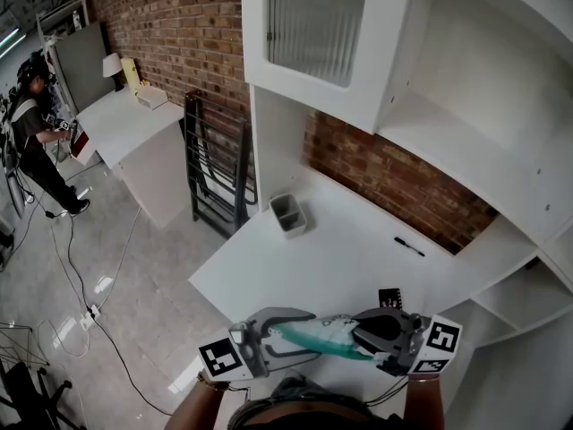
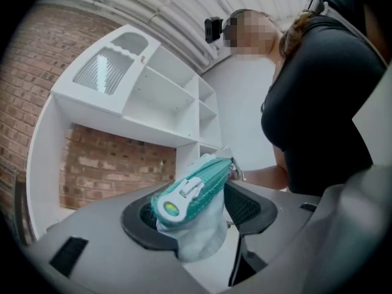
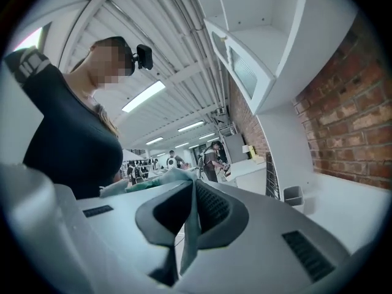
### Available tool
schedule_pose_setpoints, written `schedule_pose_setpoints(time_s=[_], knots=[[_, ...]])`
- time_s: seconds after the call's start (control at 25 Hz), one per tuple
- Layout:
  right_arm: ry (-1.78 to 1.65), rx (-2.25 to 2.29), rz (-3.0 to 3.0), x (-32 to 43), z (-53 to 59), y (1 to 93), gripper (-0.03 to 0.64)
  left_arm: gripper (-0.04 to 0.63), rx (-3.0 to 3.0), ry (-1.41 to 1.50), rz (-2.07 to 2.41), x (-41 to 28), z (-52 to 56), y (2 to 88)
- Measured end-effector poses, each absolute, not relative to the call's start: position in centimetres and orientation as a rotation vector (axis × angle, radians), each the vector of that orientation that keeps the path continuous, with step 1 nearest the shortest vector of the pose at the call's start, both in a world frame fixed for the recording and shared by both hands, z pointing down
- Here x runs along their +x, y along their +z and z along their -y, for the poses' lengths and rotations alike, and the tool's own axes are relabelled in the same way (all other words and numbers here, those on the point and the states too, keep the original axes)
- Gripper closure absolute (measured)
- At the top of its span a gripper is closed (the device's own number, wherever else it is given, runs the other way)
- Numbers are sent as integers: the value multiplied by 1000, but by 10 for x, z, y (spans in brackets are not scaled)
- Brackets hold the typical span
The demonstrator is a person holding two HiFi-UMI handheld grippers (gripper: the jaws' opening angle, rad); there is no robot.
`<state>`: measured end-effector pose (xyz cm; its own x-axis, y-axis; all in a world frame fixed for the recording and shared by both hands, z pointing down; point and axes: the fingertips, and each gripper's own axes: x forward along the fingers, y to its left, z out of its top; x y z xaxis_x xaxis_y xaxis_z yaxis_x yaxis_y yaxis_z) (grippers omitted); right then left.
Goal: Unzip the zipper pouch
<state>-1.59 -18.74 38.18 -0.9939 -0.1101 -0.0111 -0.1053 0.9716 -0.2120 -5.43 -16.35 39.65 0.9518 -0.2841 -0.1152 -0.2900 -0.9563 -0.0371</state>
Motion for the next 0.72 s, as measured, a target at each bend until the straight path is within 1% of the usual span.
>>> schedule_pose_setpoints(time_s=[0.16, 0.28, 0.36, 0.44, 0.56, 0.72], knots=[[-387, -186, -3092, -12, 191, 388, 609, 404, -3024, 139, -457, -52, 162, 397], [-447, -187, -3101, -10, 195, 396, 609, 442, -3030, 160, -382, -47, 155, 393], [-475, -181, -3112, -11, 196, 400, 608, 463, -2997, 86, -333, -44, 151, 395], [-484, -192, -3125, -11, 197, 402, 609, 500, -2951, -10, -319, -41, 151, 398], [-500, -230, -3140, -8, 202, 408, 607, 555, -2923, -50, -355, -37, 158, 398], [-520, -311, -3141, -3, 210, 414, 604, 580, -2909, -73, -411, -34, 167, 402]])
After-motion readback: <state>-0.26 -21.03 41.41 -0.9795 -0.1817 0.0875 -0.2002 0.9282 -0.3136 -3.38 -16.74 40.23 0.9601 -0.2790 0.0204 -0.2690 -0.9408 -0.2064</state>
